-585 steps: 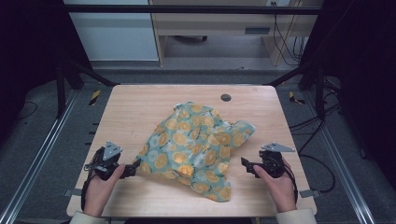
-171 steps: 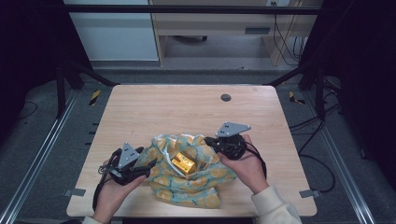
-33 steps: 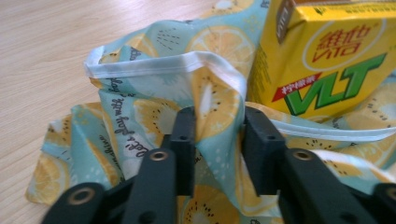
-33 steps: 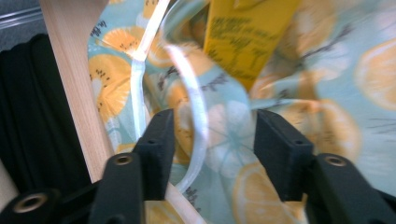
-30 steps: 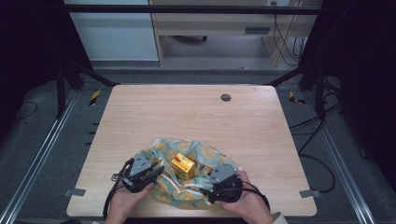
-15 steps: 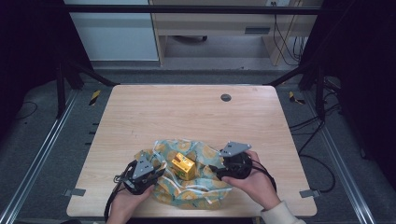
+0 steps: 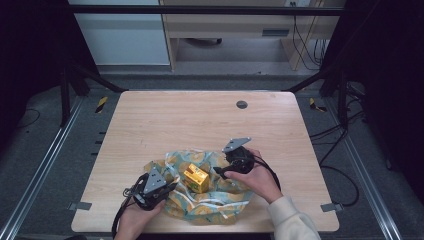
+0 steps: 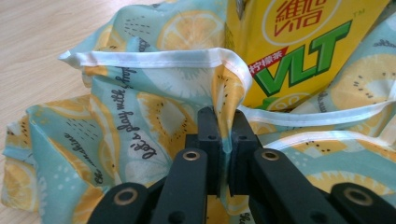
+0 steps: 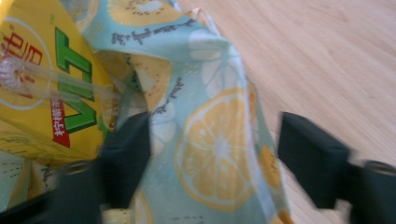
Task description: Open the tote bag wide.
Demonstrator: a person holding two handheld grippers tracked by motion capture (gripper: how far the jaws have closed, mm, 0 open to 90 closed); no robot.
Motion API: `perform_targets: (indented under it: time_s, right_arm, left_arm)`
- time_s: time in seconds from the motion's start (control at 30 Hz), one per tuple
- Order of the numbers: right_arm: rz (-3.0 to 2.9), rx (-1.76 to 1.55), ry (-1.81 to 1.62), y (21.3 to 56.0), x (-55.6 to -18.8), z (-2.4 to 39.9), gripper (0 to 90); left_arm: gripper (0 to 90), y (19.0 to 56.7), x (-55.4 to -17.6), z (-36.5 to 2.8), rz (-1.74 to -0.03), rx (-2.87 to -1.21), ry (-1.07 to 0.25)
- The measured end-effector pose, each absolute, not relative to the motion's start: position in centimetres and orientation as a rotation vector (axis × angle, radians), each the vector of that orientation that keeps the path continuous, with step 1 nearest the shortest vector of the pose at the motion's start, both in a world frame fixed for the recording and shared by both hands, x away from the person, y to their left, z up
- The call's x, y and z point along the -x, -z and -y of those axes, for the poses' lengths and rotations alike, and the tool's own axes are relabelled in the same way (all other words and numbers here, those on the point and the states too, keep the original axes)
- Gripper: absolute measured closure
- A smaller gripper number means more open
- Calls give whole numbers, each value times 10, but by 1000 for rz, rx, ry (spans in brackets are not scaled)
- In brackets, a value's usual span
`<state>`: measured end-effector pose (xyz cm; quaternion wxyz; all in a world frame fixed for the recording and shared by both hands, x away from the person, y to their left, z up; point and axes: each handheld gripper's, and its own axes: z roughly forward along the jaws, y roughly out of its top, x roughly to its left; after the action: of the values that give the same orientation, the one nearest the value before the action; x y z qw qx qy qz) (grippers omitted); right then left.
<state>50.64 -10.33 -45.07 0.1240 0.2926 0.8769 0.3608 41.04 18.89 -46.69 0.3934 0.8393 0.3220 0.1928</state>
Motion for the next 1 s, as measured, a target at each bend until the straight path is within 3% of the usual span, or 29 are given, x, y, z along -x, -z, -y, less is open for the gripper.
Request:
perform_targets:
  time_s: [0.17, 0.3, 0.67, 1.0]
  right_arm:
    - [-2587, -818, -1054, 454, -504, 103, 689]
    - [-2554, -806, -1093, 449, -500, 107, 880]
    - [-2406, -824, -1246, 425, -496, 129, 900]
    - [-2418, -918, -1189, 454, -516, 125, 900]
  left_arm:
    - [881, 466, -408, -189, -802, -2145, -475]
    - [886, 464, -402, -191, -774, -2169, -452]
    - [889, 462, -384, -200, -689, -2324, -410]
    - [889, 474, -391, -203, -735, -2454, -486]
